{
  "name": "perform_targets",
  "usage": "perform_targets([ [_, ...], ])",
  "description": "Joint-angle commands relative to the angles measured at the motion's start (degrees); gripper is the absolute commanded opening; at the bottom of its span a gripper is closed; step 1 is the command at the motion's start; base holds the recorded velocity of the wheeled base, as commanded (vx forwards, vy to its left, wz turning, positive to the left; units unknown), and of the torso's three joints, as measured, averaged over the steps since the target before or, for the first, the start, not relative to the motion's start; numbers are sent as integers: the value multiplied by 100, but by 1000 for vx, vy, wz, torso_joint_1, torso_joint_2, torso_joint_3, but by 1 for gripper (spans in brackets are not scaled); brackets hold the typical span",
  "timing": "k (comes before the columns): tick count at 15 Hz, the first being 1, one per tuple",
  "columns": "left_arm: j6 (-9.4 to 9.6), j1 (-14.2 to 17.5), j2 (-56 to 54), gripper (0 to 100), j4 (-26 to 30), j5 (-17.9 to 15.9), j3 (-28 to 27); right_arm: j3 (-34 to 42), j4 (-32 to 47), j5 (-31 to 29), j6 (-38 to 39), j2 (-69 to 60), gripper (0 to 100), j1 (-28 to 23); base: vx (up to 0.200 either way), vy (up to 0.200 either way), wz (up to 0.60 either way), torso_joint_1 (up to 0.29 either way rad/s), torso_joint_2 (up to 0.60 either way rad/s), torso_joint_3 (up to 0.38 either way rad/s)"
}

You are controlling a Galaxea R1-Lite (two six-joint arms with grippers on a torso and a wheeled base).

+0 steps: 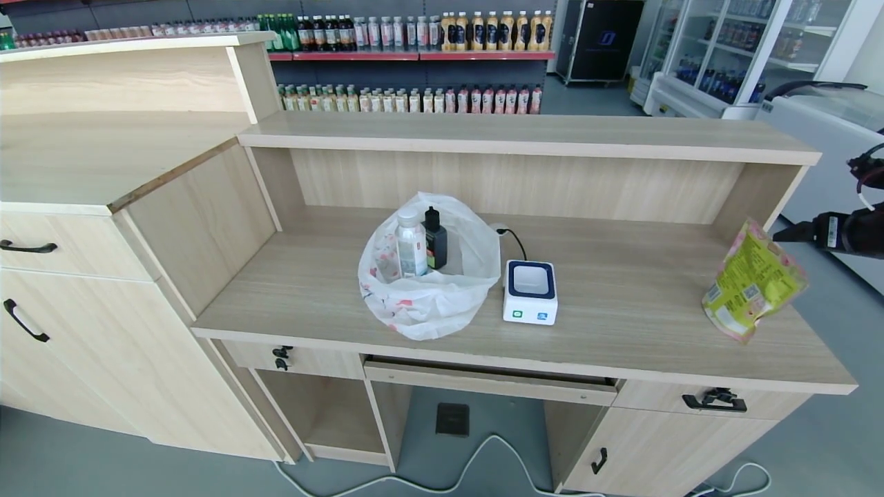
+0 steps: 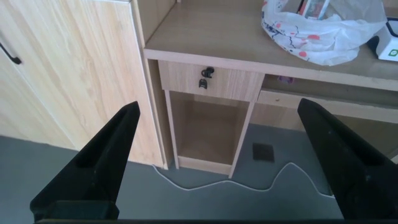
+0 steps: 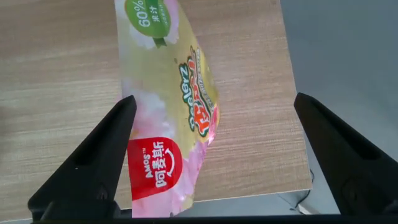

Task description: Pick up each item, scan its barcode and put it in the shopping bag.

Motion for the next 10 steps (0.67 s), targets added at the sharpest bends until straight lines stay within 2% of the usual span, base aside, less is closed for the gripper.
perform_targets([
  [1, -2, 2, 0, 100, -1, 2, 0, -162, -129, 1, 50, 315, 100, 162, 0, 0, 0, 0, 0, 0],
  [4, -2, 2, 0, 100, -1, 2, 0, -215, -375, -8, 76, 579, 100, 338, 0, 0, 0, 0, 0, 0],
  [10, -2, 2, 0, 100, -1, 2, 0, -101, -383, -17, 76, 913, 100, 408, 0, 0, 0, 0, 0, 0],
])
